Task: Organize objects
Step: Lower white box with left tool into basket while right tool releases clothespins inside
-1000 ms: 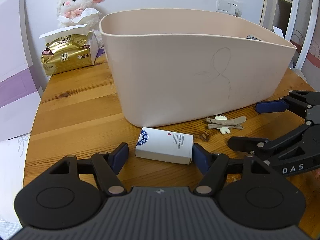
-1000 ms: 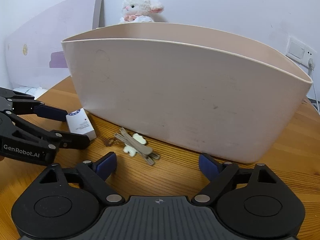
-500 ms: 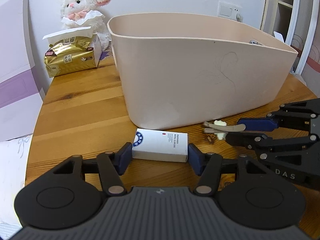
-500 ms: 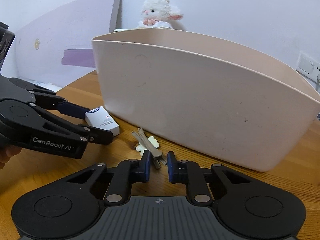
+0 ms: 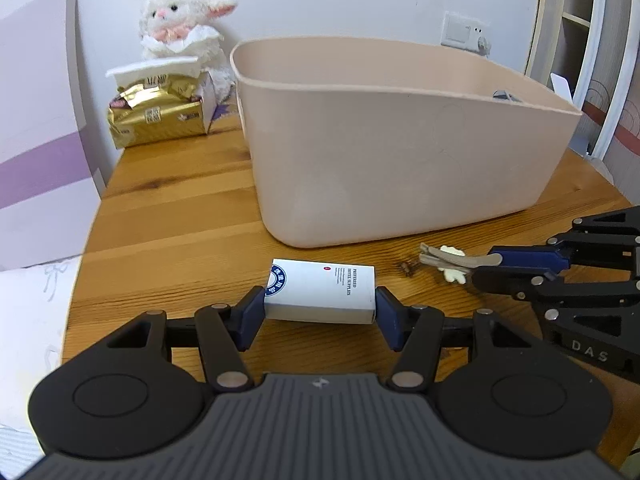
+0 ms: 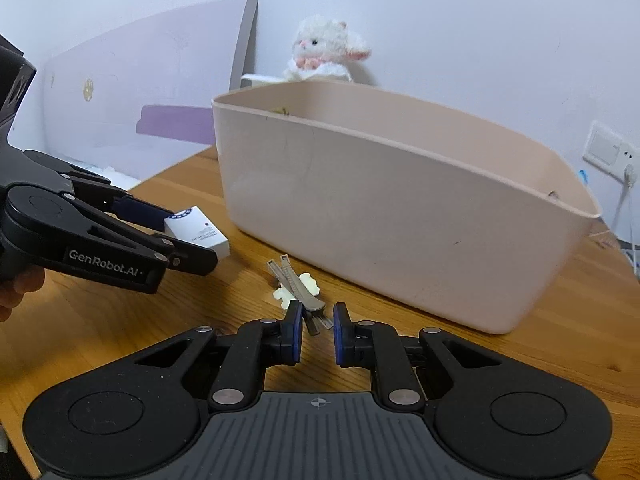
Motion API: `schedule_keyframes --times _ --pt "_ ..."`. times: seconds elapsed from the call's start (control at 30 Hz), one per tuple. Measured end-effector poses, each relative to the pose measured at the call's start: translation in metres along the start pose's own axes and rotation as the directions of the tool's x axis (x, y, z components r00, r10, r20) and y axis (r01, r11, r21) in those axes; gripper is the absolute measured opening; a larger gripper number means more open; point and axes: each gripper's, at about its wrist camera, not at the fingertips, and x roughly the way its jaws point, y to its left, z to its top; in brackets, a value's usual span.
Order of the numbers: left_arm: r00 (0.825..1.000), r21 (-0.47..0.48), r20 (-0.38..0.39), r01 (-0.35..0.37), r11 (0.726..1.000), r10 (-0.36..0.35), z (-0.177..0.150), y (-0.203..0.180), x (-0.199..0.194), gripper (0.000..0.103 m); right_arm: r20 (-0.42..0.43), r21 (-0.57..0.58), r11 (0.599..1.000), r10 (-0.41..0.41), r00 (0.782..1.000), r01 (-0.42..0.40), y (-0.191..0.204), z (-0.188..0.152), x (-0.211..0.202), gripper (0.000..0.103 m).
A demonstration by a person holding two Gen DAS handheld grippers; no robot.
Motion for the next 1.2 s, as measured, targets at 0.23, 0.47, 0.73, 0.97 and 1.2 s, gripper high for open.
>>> schedule_keyframes --times 0.23,0.47,0.73,0.97,1.2 --pt "0.998 0.025 0.057 -0.028 0.999 0.026 0.008 -0.013 -0.037 0.06 0.057 0.018 1.0 -0.024 0.998 0.023 -0.014 0.013 -0.051 0.015" --pt "0.99 0.044 0.133 -0.049 0.998 0.042 0.025 -0.028 -0.073 0.061 0.154 0.051 0.997 -0.061 0.986 0.054 -0.036 0.031 -0.095 0.015" --pt "0.977 0.072 0.208 -0.059 0.996 0.043 0.062 -0.048 -0.089 0.06 0.229 0.106 0.99 -0.111 0.967 0.088 -0.069 0.06 -0.101 0.015" --pt "0.978 0.073 0.2 -0.073 0.995 0.057 0.102 -0.06 -0.059 0.06 0.238 0.151 0.981 -0.152 0.959 0.118 -0.103 0.077 -0.085 0.015" --pt "0.991 0.064 0.112 -0.086 0.994 0.079 0.129 -0.066 -0.002 0.061 0.147 0.146 0.982 -0.145 0.978 0.124 -0.13 0.088 -0.047 0.015"
